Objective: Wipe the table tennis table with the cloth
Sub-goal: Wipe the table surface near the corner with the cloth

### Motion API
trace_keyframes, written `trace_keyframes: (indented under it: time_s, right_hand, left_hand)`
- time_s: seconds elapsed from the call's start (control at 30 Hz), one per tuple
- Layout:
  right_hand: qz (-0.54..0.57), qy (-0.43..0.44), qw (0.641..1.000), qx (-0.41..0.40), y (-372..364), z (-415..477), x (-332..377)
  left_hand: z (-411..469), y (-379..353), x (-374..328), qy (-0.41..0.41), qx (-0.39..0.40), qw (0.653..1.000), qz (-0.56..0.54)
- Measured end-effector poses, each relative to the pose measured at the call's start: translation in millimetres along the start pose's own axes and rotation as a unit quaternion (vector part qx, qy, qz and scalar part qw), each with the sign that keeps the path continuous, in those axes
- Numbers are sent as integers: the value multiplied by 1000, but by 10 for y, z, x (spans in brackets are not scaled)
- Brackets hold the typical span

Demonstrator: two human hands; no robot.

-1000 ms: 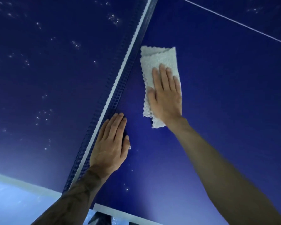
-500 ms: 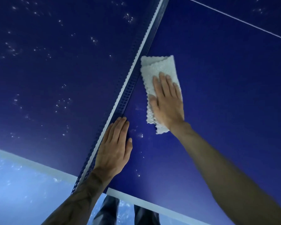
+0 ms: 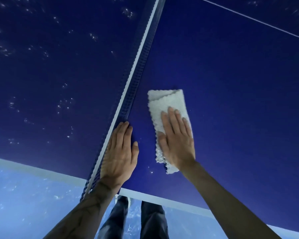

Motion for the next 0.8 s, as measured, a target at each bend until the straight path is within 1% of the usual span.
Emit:
trace_keyframes:
  time_s: [0.1,0.17,0.2,0.23,0.3,0.37,0.4,0.43,0.47,0.53,0.6,0.67,0.7,0.73,0.77,0.8]
  right_hand:
    - [10,81,997,-15,-46,-8,182]
    - [11,92,996,-12,-64,-164,147]
    - [8,72,997,-7,-65,-253,90]
    - [8,32,999,-2,-57,-324,14]
    - [19,-95,995,-3,-13,-340,-177]
    - [33,-199,979,1,49,-152,-361]
    - [39,-224,974,10,80,0,-428]
    - [41,-228,973,14,99,169,-459]
    - [40,-218,975,16,114,329,-439]
    - [30,-162,986,16,115,517,-242]
    - [15,-60,998,8,85,440,72]
    - [7,54,998,8,36,146,277]
    - [10,89,996,11,24,-6,278]
    - [14,101,995,15,21,-125,211]
    - [16,88,996,20,31,-186,107]
    - [10,57,998,21,43,-187,-11]
  left_hand:
    - [-4,-10,10,-2,-3,1000,-1]
    - [3,0,3,1,-1,1000,-3]
    - [11,3,-5,5,0,1000,-3]
    - [16,7,-13,8,0,1000,-3]
    - [20,14,-29,14,-1,1000,-2]
    - [22,19,-34,15,-2,1000,1]
    - [20,20,-33,16,-1,1000,3]
    - [19,21,-30,14,0,1000,4]
    - [21,19,-30,13,1,1000,6]
    - [24,20,-33,13,3,1000,8]
    - [28,33,-50,14,1,1000,4]
    - [32,49,-58,15,2,1000,-3]
    - [33,58,-56,17,3,1000,-8]
    - [33,62,-54,20,4,1000,-13]
    - [30,64,-50,22,3,1000,-17]
    - [27,62,-47,23,2,1000,-18]
Point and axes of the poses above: each hand's wrist, its own z-axis towards the middle knuckle, its own y-axis out of the back of the hand, x = y × z, the point moved 1 cm from there along z, towards the middle knuckle, and after that the axes turned 9 degrees about -z, right-handed, at the moved point
